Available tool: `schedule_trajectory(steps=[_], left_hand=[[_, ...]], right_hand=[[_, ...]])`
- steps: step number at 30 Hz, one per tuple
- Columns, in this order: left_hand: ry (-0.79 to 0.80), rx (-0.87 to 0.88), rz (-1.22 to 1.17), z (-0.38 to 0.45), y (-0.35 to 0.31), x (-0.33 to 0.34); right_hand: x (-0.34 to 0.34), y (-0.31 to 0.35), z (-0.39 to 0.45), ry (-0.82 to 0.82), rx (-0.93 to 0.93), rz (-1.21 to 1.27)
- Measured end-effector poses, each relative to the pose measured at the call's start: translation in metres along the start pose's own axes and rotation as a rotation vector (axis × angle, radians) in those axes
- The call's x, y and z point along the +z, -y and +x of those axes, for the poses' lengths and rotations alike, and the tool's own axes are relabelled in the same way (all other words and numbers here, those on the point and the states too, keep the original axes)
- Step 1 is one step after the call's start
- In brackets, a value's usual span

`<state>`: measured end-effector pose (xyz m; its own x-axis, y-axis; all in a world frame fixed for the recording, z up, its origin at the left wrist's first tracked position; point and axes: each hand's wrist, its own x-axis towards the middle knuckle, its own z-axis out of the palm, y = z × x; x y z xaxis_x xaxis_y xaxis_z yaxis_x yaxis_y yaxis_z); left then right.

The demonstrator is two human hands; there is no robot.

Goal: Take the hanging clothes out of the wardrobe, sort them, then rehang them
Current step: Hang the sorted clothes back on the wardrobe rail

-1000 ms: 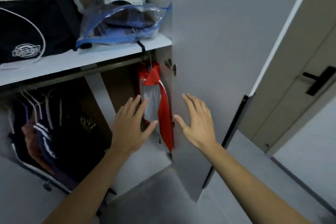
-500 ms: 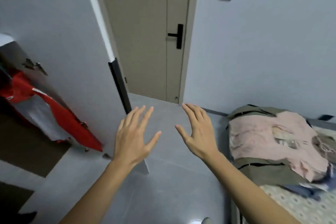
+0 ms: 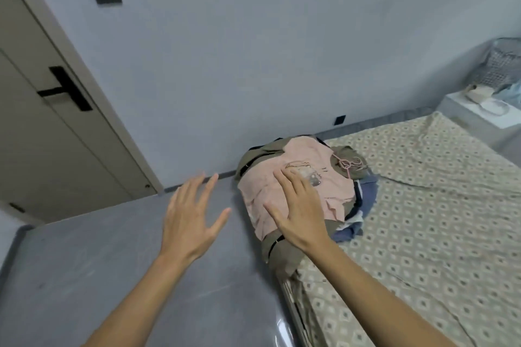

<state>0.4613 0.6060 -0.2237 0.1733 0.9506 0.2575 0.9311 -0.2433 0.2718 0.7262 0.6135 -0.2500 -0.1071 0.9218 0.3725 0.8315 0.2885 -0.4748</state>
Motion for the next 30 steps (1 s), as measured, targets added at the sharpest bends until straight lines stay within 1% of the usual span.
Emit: schedule_trajectory(steps=[3, 7, 13, 18, 20, 23, 27, 30], left_hand=[[0.048, 0.075, -0.004, 0.053, -0.032, 0.036], [0.115, 0.178, -0.021, 0.116, -0.067, 0.080], [0.193, 0.321, -0.074, 0.222, -0.105, 0.154], [0.280, 0.424, -0.146, 0.319, -0.121, 0.254], [0.350, 0.464, -0.148, 0.366, -0.126, 0.299], [0.487, 0.527, -0.126, 0.425, -0.133, 0.362], [0.571, 0.658, -0.048, 0.499, -0.145, 0.449], [0.667, 0.765, 0.029, 0.535, -0.160, 0.517]], right_hand=[[-0.019, -0.061, 0.013, -0.036, 0.071, -0.030], [-0.037, -0.129, 0.021, -0.073, 0.234, -0.049], [-0.031, -0.226, 0.048, -0.105, 0.459, -0.107], [-0.001, -0.305, 0.092, -0.106, 0.595, -0.108], [0.015, -0.333, 0.112, -0.104, 0.661, -0.109], [0.045, -0.374, 0.137, -0.072, 0.780, -0.116], [0.092, -0.439, 0.163, -0.010, 0.904, -0.115], [0.133, -0.486, 0.163, 0.062, 1.019, -0.123]])
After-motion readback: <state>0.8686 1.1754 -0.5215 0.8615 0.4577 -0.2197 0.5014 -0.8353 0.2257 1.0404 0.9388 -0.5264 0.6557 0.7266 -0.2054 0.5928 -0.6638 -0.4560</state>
